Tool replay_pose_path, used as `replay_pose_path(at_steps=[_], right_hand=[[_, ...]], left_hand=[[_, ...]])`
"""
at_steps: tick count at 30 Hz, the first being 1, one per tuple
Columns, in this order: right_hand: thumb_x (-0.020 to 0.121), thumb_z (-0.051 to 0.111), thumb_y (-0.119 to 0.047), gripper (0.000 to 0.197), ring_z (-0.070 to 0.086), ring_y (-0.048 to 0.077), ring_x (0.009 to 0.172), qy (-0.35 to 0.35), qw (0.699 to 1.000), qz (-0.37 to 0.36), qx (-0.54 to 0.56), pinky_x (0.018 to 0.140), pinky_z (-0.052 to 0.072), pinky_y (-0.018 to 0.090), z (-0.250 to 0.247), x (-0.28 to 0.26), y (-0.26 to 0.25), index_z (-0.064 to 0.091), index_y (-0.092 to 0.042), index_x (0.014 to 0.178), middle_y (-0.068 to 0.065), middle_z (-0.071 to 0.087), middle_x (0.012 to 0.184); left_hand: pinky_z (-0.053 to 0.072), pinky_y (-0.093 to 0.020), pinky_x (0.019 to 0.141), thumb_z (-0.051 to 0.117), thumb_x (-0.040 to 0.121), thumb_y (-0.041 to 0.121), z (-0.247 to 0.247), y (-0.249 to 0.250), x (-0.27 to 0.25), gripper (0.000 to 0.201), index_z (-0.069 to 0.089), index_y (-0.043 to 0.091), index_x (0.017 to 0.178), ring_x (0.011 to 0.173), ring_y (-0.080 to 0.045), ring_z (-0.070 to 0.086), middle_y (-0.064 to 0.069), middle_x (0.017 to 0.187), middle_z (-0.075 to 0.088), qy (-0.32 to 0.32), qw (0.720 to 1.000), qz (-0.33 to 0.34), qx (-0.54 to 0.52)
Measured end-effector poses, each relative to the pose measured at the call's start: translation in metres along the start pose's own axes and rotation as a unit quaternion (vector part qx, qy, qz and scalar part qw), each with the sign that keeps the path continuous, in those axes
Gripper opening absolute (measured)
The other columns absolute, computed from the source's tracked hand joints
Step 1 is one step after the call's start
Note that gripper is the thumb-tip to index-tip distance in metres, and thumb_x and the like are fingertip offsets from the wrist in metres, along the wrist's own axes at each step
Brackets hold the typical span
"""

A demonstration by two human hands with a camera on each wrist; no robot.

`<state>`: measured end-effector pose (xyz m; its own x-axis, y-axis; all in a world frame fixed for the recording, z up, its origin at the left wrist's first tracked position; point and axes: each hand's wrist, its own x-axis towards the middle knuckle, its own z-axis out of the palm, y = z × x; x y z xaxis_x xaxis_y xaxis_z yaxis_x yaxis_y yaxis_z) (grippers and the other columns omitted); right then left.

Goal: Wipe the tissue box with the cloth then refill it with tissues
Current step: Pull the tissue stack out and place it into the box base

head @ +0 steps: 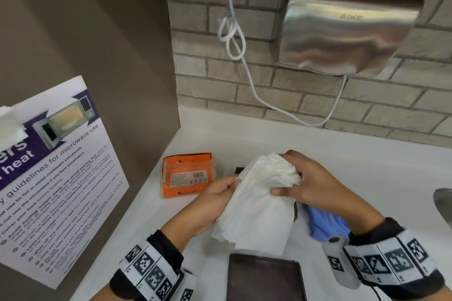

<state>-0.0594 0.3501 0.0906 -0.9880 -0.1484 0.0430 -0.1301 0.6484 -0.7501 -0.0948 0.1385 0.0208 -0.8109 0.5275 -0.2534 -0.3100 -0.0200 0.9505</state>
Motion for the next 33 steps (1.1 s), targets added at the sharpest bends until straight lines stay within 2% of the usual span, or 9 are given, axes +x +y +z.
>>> replay_pose_path(at_steps=[3,6,8,10,16,18,22,26,33], right_hand=[[0.066,0.085,-0.016,0.043,0.056,0.015,0.095,0.037,0.999,-0.024,0.007,0.083,0.046,0.020,0.001,0.002,0.005,0.062,-0.025,0.101,-0.002,0.050,0.104],[0.065,0.085,-0.010,0.040,0.051,0.002,0.111,0.042,0.996,-0.084,0.011,0.085,0.042,0.008,0.005,-0.002,0.006,0.060,-0.019,0.096,-0.010,0.043,0.127],[0.069,0.082,-0.009,0.036,0.046,-0.001,0.124,0.016,0.992,-0.118,0.037,0.093,0.042,0.011,0.007,-0.006,0.007,0.059,-0.019,0.095,-0.013,0.045,0.138],[0.073,0.080,-0.009,0.035,0.050,0.004,0.126,-0.001,0.992,-0.103,0.076,0.097,0.046,0.019,0.008,-0.011,0.007,0.060,-0.025,0.096,-0.008,0.061,0.128],[0.073,0.079,-0.007,0.029,0.065,0.015,0.073,-0.008,0.994,-0.066,0.088,0.062,0.052,0.021,-0.001,-0.024,-0.003,0.058,-0.021,0.088,0.004,0.069,0.084],[0.074,0.079,-0.006,0.029,0.066,0.021,0.075,-0.029,0.993,-0.064,0.094,0.061,0.055,0.024,-0.006,-0.030,-0.012,0.059,-0.021,0.089,0.004,0.069,0.083],[0.072,0.081,-0.013,0.032,0.066,0.011,0.078,-0.103,0.991,-0.043,0.073,0.068,0.052,0.020,-0.015,-0.035,-0.026,0.058,-0.029,0.089,-0.004,0.069,0.086],[0.076,0.079,-0.017,0.032,0.066,0.018,0.086,-0.083,0.995,-0.001,0.057,0.074,0.054,0.031,-0.010,-0.016,-0.025,0.056,-0.024,0.097,0.000,0.068,0.090],[0.077,0.077,-0.031,0.048,0.064,0.014,0.092,-0.034,0.998,0.044,0.000,0.079,0.054,0.033,0.000,0.015,-0.010,0.048,-0.027,0.115,-0.004,0.064,0.104]], left_hand=[[0.053,-0.034,0.085,0.049,0.100,0.021,-0.004,0.002,-0.002,0.027,0.072,0.008,0.109,0.099,-0.025,0.067,-0.012,0.111,0.071,-0.013,0.995,-0.015,-0.096],[0.053,-0.036,0.092,0.051,0.098,0.024,-0.006,0.003,-0.003,0.029,0.076,0.013,0.107,0.102,-0.022,0.070,-0.010,0.113,0.073,-0.029,0.983,-0.024,-0.177],[0.055,-0.035,0.089,0.049,0.099,0.024,-0.007,0.002,-0.002,0.030,0.076,0.011,0.106,0.100,-0.022,0.071,-0.011,0.113,0.073,-0.017,0.980,-0.035,-0.196],[0.053,-0.036,0.092,0.048,0.100,0.024,-0.008,0.002,-0.001,0.032,0.077,0.010,0.104,0.098,-0.023,0.072,-0.013,0.113,0.073,-0.004,0.977,-0.044,-0.209],[0.053,-0.035,0.092,0.046,0.102,0.019,-0.008,0.003,0.003,0.032,0.077,0.012,0.098,0.093,-0.021,0.073,-0.011,0.106,0.075,0.024,0.984,-0.026,-0.173],[0.052,-0.036,0.093,0.044,0.103,0.018,-0.007,0.006,0.005,0.029,0.071,0.009,0.108,0.097,-0.021,0.071,-0.012,0.109,0.074,0.043,0.984,-0.015,-0.170],[0.050,-0.037,0.097,0.043,0.104,0.020,-0.005,0.010,0.009,0.030,0.065,0.007,0.118,0.106,-0.024,0.067,-0.015,0.121,0.069,0.060,0.986,0.005,-0.154],[0.049,-0.046,0.102,0.045,0.103,0.025,0.007,0.015,0.008,0.030,0.070,0.012,0.116,0.113,-0.030,0.066,-0.015,0.120,0.070,0.022,0.995,-0.006,-0.101],[0.058,-0.026,0.060,0.043,0.100,0.041,0.013,0.028,-0.006,0.051,0.081,0.026,0.069,0.067,-0.011,0.074,0.002,0.073,0.077,-0.037,0.994,-0.001,-0.098]])
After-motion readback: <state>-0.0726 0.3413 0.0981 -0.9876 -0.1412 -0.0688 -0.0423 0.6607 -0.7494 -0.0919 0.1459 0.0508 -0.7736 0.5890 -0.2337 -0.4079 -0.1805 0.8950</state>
